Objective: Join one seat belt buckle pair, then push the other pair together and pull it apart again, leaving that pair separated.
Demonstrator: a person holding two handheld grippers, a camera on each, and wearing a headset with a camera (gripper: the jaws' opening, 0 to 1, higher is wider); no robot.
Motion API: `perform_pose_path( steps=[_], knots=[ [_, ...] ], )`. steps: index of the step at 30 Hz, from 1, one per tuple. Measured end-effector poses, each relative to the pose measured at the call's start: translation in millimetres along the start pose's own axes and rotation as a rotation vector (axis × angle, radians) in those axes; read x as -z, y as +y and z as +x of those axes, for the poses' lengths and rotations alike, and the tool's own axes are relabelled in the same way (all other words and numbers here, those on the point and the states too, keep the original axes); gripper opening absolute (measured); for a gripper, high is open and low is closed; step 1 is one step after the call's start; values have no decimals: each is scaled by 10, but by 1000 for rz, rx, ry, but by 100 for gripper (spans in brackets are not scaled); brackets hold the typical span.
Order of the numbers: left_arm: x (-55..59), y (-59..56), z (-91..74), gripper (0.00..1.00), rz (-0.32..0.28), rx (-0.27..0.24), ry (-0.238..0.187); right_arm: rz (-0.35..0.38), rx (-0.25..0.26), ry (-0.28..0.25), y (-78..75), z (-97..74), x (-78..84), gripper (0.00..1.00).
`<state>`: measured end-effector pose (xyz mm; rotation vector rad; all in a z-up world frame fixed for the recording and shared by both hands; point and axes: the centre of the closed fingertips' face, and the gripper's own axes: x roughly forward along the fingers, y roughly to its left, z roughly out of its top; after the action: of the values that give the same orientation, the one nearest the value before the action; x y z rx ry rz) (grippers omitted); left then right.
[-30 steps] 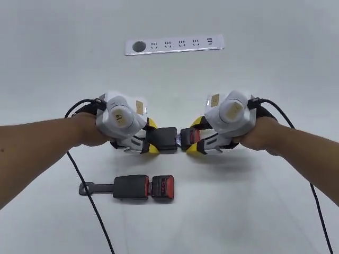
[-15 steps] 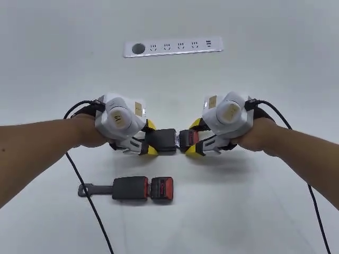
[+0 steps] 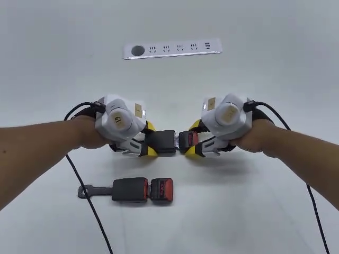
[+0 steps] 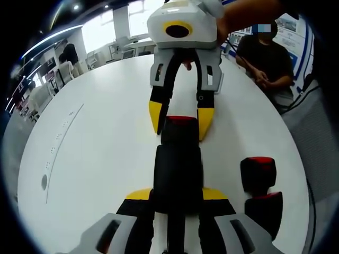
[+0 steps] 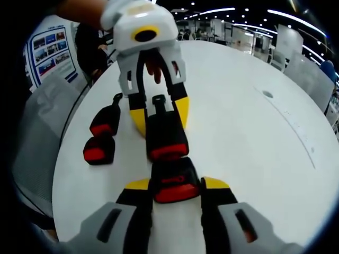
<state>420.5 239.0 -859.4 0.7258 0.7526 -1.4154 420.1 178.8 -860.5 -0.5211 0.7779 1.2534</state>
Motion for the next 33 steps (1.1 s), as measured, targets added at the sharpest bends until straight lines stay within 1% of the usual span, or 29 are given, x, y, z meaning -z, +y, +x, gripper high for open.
perform_pose_path(
  steps=[5, 10, 12, 16, 19, 22, 26, 33],
  knots=[
    [5, 3, -5, 33, 0, 0, -12, -3, 2, 9, 1, -12, 17, 35],
    [3, 2, -6, 33, -5, -3, -21, 6, -4, 21, -15, -132, 137, 35],
    [1, 1, -5, 33, -6, -4, -20, 16, -3, 8, -19, -129, 139, 35],
    [-1, -9, -3, 33, -15, -8, -14, 6, -2, 4, -19, -147, 147, 35],
    [1, -9, -6, 33, -20, -9, -17, -5, 0, 4, -35, -179, 192, 35],
    [0, -22, -11, 33, -18, -5, -13, 3, 2, 12, -39, -238, 267, 35],
    [-15, -33, -16, 33, -11, -2, -9, 6, 5, 6, -34, -306, 317, 35],
    [-45, -53, -34, 33, -17, -4, -10, 11, 12, -4, -17, -404, 422, 35]
  ],
)
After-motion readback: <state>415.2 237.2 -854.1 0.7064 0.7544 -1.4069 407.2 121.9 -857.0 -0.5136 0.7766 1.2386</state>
